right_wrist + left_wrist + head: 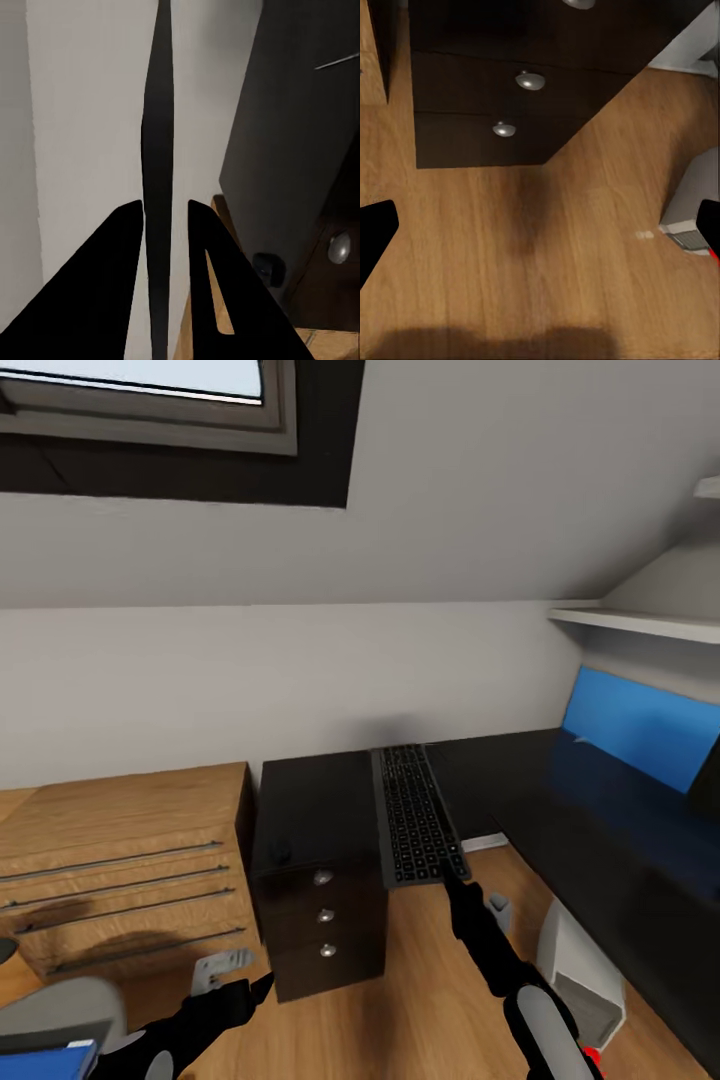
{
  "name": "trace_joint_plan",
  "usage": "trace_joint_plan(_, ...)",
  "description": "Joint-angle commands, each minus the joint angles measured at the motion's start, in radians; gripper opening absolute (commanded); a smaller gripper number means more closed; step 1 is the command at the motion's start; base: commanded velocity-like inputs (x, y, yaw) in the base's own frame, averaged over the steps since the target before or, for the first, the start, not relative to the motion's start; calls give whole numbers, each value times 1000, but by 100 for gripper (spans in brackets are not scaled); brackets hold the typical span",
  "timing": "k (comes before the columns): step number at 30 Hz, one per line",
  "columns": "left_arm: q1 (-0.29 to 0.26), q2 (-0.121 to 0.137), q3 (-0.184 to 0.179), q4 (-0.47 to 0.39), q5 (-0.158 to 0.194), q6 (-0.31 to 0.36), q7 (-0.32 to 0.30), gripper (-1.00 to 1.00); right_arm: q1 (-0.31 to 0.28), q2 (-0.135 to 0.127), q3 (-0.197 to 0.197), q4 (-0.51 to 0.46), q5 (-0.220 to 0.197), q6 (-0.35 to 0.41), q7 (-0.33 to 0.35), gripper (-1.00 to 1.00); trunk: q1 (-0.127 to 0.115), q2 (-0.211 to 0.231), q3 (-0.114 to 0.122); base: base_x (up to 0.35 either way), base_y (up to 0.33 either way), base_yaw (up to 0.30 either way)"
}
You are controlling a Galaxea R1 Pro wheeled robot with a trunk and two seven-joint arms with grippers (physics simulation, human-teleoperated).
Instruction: In the bedroom, organize the workspace by keeping the computer under the desk, ensuring the monitor is on the desk, placing the keyboard on the desk next to the monitor, placing the mouse on the desk next to the keyboard, moving the folder from the swivel chair onto the desk next to the mouse, stacking the notebook on top of the folder with the pen on top of the notebook, and positioning the swivel chair next to the desk.
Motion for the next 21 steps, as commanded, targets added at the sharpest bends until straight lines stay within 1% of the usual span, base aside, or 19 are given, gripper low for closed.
trace_joint_plan(1,0,-1,3,0,-1,5,-6,100,-1,1,-1,0,-12,3,4,-100,0,-1,-1,-264,140,-261)
trace_joint_plan(5,0,0,2,26,-9,1,-7,100,-1,4,0,0,-10,-24,-30,-100,0,-1,-1,-142,42,-261)
trace_joint_plan(6,0,0,2,40,-24,-8,-7,100,-1,4,1,0,-8,-41,-41,-100,0,-1,-1,-50,12,-262)
trace_joint_plan(7,0,1,2,68,-49,-29,-7,100,-1,4,3,-1,-7,-56,-49,-100,0,-1,-1,-32,8,-262)
trace_joint_plan(8,0,1,2,88,-66,-45,-6,100,-1,4,3,-1,-7,-63,-52,-100,0,-1,-1,-26,6,-262)
trace_joint_plan(9,0,3,2,169,-130,-121,0,100,-1,4,5,-1,-4,-76,-59,-100,0,-1,-1,-13,3,-262)
trace_joint_plan(10,0,4,5,285,-214,-281,21,100,-1,6,8,-1,-3,-84,-65,-100,0,-1,-1,-5,1,-262)
trace_joint_plan(11,0,5,6,345,-241,-376,39,100,-1,7,9,-1,-3,-86,-67,-100,0,-1,-1,-3,1,-263)
trace_joint_plan(12,0,5,7,376,-252,-423,51,100,-1,7,10,0,-3,-87,-67,-100,0,-1,-1,-3,1,-263)
trace_joint_plan(13,0,5,8,441,-266,-515,81,100,-1,8,12,0,-2,-89,-68,-100,0,-1,-1,-2,0,-262)
trace_joint_plan(14,0,5,8,506,-276,-598,119,100,-1,9,17,1,-2,-91,-69,-100,0,-1,-1,-1,0,-262)
trace_joint_plan(15,0,5,8,565,-282,-666,159,100,-1,10,23,1,-2,-96,-69,-100,0,-1,-1,-1,0,-262)
trace_joint_plan(16,0,4,7,636,-287,-737,212,100,-1,10,38,2,-2,-109,-70,-100,0,-1,-1,0,0,-262)
trace_joint_plan(18,0,2,4,686,-290,-783,252,100,-1,10,65,7,-1,-131,-70,-100,0,-1,-1,0,0,-263)
trace_joint_plan(20,0,2,4,714,-291,-810,275,100,-1,10,111,21,6,-164,-79,-100,0,-1,-1,0,0,-244)
trace_joint_plan(21,0,2,4,716,-290,-813,277,100,-1,9,116,18,8,-166,-83,-100,0,-1,-1,0,0,-152)
